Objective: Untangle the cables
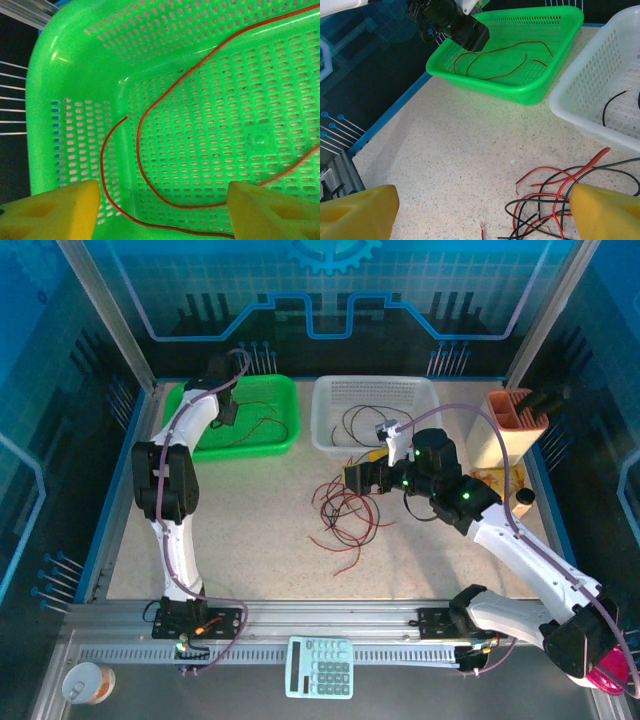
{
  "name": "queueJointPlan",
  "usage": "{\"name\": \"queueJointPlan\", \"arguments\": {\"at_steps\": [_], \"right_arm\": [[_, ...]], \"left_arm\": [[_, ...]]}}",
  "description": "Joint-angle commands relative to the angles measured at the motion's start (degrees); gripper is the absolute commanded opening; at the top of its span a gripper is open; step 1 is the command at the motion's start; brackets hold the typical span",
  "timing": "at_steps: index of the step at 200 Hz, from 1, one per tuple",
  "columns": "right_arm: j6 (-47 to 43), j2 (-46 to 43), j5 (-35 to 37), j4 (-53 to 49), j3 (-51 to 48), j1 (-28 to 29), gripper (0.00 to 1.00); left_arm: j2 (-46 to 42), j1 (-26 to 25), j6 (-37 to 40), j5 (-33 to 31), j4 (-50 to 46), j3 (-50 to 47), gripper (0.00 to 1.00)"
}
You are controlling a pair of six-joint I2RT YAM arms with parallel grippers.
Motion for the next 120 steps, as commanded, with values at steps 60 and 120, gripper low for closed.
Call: {"name": "queueJointPlan", "arguments": {"at_steps": [60,120], "right_arm": [[-0.1,0.4,3.3,-3.4,1.6,-0.5,0.89],[2.2,5.4,8.4,-6.9,1.9,-0.5,0.87]], "left_arm": [[-9.8,0.2,-12.3,12.3,1.0,4.4,0.80],[-29.3,0.0,-29.3,32.2,15.6,-13.7,0.86]]}}
